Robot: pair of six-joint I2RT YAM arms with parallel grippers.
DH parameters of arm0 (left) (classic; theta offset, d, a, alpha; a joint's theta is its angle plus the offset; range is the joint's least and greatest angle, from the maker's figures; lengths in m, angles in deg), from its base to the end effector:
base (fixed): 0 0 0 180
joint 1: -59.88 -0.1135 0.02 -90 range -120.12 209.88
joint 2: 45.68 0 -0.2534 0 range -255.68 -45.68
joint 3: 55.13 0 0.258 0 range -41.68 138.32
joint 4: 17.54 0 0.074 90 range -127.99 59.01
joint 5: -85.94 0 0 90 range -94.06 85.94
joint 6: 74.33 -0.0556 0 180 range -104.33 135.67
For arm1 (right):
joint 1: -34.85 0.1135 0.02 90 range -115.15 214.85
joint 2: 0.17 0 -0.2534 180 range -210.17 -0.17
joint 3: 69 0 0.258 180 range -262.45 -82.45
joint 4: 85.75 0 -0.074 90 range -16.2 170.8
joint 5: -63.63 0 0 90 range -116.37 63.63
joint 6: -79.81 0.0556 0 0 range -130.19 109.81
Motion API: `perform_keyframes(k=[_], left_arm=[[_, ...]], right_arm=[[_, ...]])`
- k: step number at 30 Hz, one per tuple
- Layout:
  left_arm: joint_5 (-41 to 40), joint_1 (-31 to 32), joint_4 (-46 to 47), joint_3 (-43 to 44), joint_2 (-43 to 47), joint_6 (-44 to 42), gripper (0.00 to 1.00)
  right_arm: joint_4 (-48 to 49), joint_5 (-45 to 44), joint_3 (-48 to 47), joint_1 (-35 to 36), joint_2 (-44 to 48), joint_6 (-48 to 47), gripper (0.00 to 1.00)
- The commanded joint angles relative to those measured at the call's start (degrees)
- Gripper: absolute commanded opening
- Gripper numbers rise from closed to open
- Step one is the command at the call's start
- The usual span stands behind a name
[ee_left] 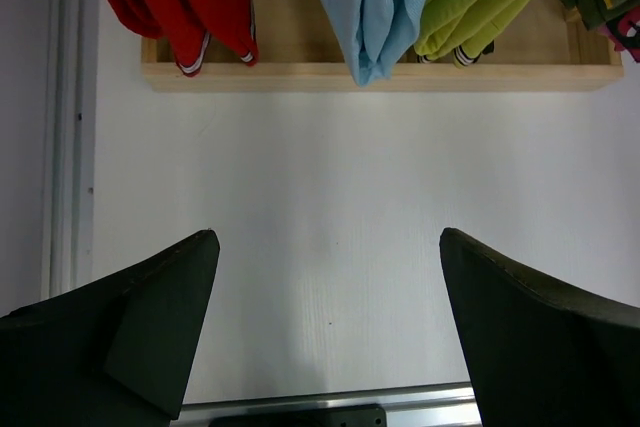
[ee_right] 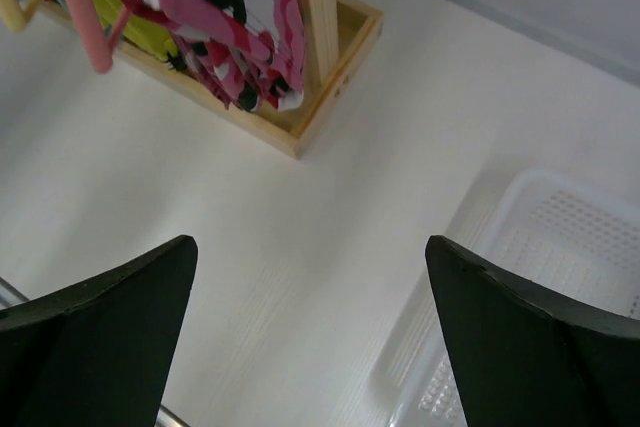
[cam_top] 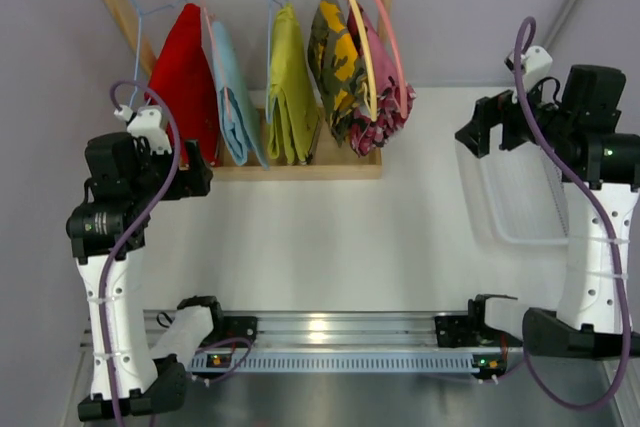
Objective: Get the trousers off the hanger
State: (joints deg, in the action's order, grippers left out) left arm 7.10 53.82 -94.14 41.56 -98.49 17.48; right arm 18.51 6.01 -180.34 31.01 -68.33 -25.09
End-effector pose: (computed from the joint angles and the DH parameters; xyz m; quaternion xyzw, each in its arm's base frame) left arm 0.1612 0.0063 0.4247 -0.0134 0.8746 -0.0676 0.4799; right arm 0.2173 0.0153 0.4602 -0.2145 0.8254 0.1661 0.4951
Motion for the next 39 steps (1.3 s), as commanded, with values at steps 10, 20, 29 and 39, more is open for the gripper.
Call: perform_keyframes(k=[10,20,29,39], left_arm=[[1.50,-0.09,1.46,2.54,3.24,-0.92,0.99],[1.76,-0.09,1.46,4.56,3.07,-1.01,0.99],[2.81,-0.61,1.46,5.00,2.28,-0.84,0.99],[5.19,-0.79,1.46,7.20,0.70,-0.92,0.99]], right_arm=[[8.47,4.62,-26.82,3.40,-14.98,11.19,0.99],[21.32,-2.93,-31.04,15.51,-20.69,21.84,0.99],[22.55,-13.21,-31.49,24.04,-24.38,20.17,0.82],[23.43,-22.53,-29.38,29.24,-27.11,16.91,0.60]])
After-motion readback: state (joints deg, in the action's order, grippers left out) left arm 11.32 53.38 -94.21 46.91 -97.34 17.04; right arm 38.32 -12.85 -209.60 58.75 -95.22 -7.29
